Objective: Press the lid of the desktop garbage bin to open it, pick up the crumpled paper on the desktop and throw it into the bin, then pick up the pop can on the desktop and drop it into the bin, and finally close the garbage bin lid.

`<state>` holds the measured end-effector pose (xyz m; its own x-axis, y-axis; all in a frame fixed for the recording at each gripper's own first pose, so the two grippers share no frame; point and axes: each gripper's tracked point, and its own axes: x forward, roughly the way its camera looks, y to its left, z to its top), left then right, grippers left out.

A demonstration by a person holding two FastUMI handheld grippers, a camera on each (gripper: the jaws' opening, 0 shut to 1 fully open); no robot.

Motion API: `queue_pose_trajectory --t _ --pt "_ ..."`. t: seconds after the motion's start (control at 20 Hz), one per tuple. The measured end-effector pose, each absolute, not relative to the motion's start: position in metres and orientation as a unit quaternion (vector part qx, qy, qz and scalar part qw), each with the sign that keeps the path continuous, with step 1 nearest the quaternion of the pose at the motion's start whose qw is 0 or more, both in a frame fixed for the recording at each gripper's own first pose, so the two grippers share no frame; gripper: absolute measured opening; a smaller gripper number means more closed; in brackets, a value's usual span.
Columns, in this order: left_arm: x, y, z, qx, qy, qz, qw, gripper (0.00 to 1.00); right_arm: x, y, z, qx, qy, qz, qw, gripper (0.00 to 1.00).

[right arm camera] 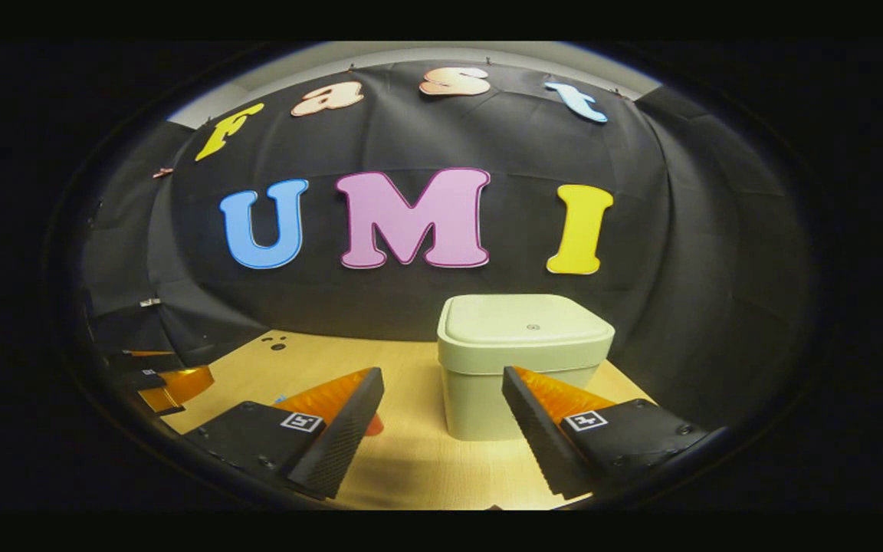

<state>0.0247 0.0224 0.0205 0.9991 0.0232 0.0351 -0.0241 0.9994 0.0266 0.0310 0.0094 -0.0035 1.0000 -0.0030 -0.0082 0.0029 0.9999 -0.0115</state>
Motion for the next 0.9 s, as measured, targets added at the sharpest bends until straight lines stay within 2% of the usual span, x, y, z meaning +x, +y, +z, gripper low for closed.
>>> queue_pose_trajectory --t 0.05,0.1,0.25,0.45,0.7,0.75,0.85,0.9 --pt "0.025 0.022 0.017 0.012 -0.014 0.013 1.000 0.96 0.031 0.011 -0.005 -0.007 0.007 0.002 1.000 1.00" --pt "0.025 0.020 0.015 0.008 -0.011 0.012 1.000 0.96 0.031 0.014 -0.006 -0.010 0.009 0.005 1.000 0.96" --pt "0.025 0.014 0.013 0.005 -0.009 0.005 1.000 0.96 0.029 0.018 -0.004 -0.020 0.003 0.012 1.000 0.96" --pt "0.026 0.016 0.015 0.025 -0.011 0.015 1.000 0.96 0.029 0.020 0.001 -0.024 -0.006 0.015 1.000 0.68" --pt "0.026 0.010 0.020 0.025 -0.017 0.009 0.999 0.96 0.031 0.019 -0.002 -0.017 0.000 0.015 1.000 0.46" --pt "0.026 0.009 0.019 0.027 -0.017 0.009 0.999 0.96 0.031 0.019 -0.003 -0.016 0.000 0.015 1.000 0.38" --pt "0.025 0.009 0.016 0.025 -0.013 0.009 1.000 0.96 0.033 0.019 -0.007 -0.010 0.009 0.018 1.000 0.42" --pt "0.026 0.008 0.016 0.024 -0.011 0.007 1.000 0.96 0.034 0.019 -0.011 -0.007 0.014 0.019 1.000 0.37"
